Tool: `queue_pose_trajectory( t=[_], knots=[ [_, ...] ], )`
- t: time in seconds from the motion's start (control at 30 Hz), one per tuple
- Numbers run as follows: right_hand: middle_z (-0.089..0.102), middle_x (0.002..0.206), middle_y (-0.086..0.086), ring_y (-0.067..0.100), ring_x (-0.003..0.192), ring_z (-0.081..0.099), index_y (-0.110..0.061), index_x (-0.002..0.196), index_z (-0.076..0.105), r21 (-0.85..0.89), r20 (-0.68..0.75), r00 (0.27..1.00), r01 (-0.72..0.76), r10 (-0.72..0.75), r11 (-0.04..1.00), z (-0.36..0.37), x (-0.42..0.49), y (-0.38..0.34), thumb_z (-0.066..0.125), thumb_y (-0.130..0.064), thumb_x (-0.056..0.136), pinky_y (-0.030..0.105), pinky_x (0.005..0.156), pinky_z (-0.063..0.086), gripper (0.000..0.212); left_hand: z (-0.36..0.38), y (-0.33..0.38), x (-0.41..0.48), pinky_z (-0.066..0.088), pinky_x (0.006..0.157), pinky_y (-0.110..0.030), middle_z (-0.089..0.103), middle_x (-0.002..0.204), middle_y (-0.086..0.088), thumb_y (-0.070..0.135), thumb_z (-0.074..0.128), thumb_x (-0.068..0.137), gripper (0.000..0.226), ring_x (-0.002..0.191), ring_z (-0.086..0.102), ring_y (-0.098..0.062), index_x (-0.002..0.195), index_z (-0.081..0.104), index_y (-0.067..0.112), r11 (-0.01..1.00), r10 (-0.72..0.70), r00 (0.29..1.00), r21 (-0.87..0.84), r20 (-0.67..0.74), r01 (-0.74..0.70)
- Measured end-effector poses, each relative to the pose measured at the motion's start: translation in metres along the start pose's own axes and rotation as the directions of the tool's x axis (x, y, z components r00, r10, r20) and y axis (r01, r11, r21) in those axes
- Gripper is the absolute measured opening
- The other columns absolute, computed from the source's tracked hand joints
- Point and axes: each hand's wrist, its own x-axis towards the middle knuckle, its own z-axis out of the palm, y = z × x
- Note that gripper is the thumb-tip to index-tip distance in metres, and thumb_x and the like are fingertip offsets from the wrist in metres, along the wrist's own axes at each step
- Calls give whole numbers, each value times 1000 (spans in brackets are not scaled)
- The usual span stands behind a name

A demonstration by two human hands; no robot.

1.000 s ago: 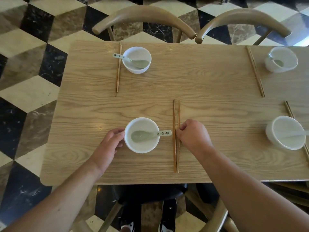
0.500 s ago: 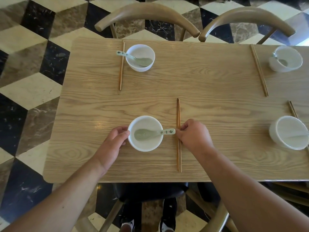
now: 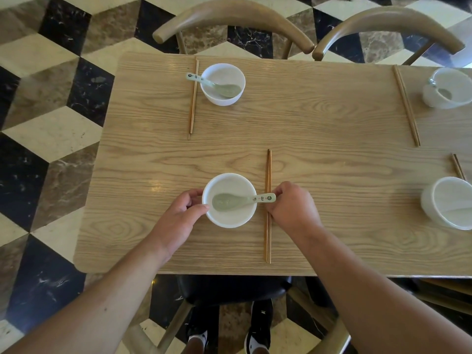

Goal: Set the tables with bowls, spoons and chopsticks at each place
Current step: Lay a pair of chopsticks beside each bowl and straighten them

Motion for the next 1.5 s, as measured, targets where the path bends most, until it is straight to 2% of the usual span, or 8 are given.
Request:
queue_pose_trajectory(
  t=[0.3, 0.4, 0.57, 0.87, 1.1, 1.27, 1.4, 1.5],
  knots=[
    [78, 78, 4, 20, 61, 71, -18, 96, 73, 477, 6, 996, -81, 89, 875, -30, -19, -9, 63, -38, 102, 52, 70, 67, 23, 7, 12, -8, 46, 108, -37, 77, 115, 17, 52, 64, 87, 44, 116, 68, -6, 130, 65, 45, 1000, -12, 996, 6, -93, 13],
    [78, 94, 4, 19, 72, 78, -24, 103, 73, 404, 161, 987, -90, 26, 910, -30, -28, -23, 71, -45, 97, 41, 71, 68, 22, 12, 12, -10, 55, 102, -40, 78, 114, 17, 36, 67, 99, 37, 105, 74, -7, 136, 64, 40, 999, 19, 988, 32, -153, -14],
    [81, 86, 7, 20, 69, 77, -24, 101, 74, 396, 244, 970, -101, 1, 913, -17, -28, -31, 77, -31, 95, 50, 77, 68, 9, 19, 14, -13, 66, 78, -34, 78, 115, 3, 16, 62, 107, 43, 90, 81, -17, 148, 56, 28, 987, -59, 992, -154, -110, 41],
    [81, 85, 6, 8, 57, 72, -21, 105, 72, 316, 225, 974, -63, -10, 947, -15, -29, -34, 72, -26, 97, 24, 57, 62, 9, 17, 17, -19, 66, 80, -34, 76, 120, -5, 16, 61, 107, 45, 85, 81, -15, 150, 55, 28, 976, -85, 993, -209, -77, 68],
    [80, 80, 0, 24, 70, 78, -29, 107, 67, 216, 55, 996, -73, 63, 974, -49, -58, -21, 65, -45, 95, 51, 76, 66, 21, 9, 49, -53, 49, 67, -31, 68, 95, 11, 36, 65, 102, 19, 74, 65, -8, 121, 62, 33, 956, 174, 946, 279, -274, -94],
    [75, 80, -2, 16, 65, 70, -30, 110, 66, 207, -88, 991, -81, 101, 975, -94, -121, 15, 63, -46, 98, 37, 59, 57, 21, 52, 89, -84, 51, 62, -28, 69, 89, 20, 38, 66, 100, 4, 61, 60, -2, 99, 68, 35, 912, 304, 952, 295, -26, -283],
    [70, 97, -13, 5, 80, 66, -34, 116, 68, 198, -176, 968, -144, 180, 969, -130, -173, 57, 62, -50, 98, 26, 64, 49, 25, 115, 114, -108, 56, 76, -27, 69, 97, 15, 40, 70, 99, 9, 78, 65, -2, 107, 68, 37, 890, 295, 921, 277, 253, -361],
    [69, 104, -12, 9, 90, 66, -35, 117, 68, 233, -251, 936, -188, 246, 954, -160, -202, 97, 63, -49, 97, 33, 77, 56, 25, 161, 121, -118, 59, 92, -36, 68, 110, 15, 43, 71, 98, 18, 99, 68, -6, 114, 66, 36, 868, 269, 902, 320, 339, -380]
  ],
)
